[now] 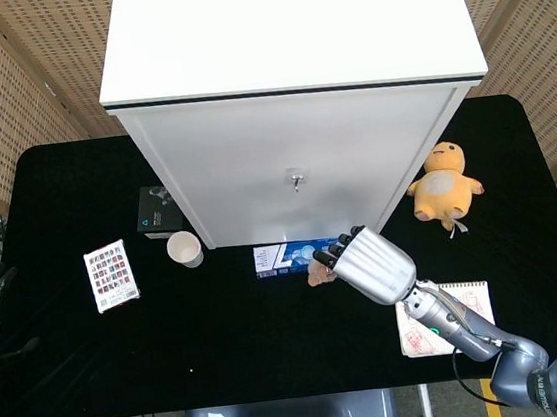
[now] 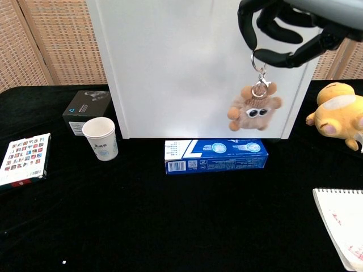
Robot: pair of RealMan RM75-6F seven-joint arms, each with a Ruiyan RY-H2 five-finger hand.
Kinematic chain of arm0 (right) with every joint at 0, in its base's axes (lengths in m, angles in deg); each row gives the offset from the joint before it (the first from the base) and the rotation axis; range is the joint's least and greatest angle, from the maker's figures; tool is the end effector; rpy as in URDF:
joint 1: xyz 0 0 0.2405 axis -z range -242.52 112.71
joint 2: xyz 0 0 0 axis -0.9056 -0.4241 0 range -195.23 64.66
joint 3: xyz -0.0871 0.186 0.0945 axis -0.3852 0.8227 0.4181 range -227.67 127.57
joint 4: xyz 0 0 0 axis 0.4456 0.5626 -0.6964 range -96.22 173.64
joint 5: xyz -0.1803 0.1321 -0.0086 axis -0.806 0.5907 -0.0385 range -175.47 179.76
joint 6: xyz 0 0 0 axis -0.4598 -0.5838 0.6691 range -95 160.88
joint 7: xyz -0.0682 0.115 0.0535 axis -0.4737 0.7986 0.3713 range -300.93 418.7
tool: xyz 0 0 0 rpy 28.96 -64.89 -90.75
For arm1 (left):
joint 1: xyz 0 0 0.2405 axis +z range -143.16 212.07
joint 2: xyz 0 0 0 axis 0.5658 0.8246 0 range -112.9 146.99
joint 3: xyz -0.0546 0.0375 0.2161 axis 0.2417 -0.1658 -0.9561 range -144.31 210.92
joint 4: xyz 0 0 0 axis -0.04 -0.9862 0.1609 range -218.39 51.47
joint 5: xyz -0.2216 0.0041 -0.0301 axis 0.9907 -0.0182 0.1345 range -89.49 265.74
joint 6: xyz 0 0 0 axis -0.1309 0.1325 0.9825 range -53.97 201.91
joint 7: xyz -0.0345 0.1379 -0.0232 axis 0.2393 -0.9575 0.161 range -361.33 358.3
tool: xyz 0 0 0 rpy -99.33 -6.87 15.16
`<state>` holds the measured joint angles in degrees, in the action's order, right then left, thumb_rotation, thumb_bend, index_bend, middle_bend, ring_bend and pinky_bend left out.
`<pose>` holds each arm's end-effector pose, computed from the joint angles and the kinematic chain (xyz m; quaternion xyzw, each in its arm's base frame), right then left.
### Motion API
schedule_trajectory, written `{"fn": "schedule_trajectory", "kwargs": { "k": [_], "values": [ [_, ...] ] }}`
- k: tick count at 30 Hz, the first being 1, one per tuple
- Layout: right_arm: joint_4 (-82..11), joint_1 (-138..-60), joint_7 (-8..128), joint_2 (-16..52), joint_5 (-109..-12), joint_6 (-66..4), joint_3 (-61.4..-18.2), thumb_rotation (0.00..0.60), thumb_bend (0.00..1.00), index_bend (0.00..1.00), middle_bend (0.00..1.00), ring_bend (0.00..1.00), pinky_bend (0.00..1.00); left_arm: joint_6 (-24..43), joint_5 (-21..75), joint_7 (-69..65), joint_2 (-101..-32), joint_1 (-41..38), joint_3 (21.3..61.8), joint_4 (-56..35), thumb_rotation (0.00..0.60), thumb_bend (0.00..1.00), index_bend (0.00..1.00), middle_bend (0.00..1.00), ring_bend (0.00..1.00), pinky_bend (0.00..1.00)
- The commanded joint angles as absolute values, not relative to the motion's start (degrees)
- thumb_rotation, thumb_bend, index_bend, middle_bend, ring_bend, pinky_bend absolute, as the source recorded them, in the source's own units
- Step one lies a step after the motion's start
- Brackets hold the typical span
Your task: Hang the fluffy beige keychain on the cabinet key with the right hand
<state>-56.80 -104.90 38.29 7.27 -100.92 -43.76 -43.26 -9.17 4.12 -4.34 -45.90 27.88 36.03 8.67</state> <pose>-0.0717 -0.2761 0.0676 0.7618 -0.0285 0.5231 0.3811 -0.2935 0.1884 0.1374 -0.6092 -0.3745 -0.3609 0.5986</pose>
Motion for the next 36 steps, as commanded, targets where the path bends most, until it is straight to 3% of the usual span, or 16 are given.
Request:
{"fn": "schedule_trajectory", "kwargs": {
  "k": [1, 12, 36],
  "values": [
    [-58.20, -105.53, 36.52, 5.23, -101.15, -43.08, -41.79, 0.600, 0.62, 0.72, 0.93, 0.89, 1.00, -9.09, 4.15, -4.31, -45.89, 27.84, 36.04, 8.70, 0.600, 0.00, 0.00, 0.00, 0.00, 0.00],
    [-57.48, -109.92, 25.63, 4.32, -96.75, -38.36, -34.23, 0.600, 0.62, 0.73, 0.93, 0.89, 1.00, -8.94, 4.37, -3.76, -45.68, 27.79, 36.17, 8.59, 0.600, 0.00, 0.00, 0.00, 0.00, 0.00],
    [-54.59, -114.74, 19.73, 8.59, -92.90, -35.45, -30.83, 0.600, 0.62, 0.74, 0.93, 0.89, 1.00, -8.70, 5.02, -3.78, -45.61, 27.65, 36.54, 8.47, 0.600, 0.00, 0.00, 0.00, 0.00, 0.00]
  ]
}}
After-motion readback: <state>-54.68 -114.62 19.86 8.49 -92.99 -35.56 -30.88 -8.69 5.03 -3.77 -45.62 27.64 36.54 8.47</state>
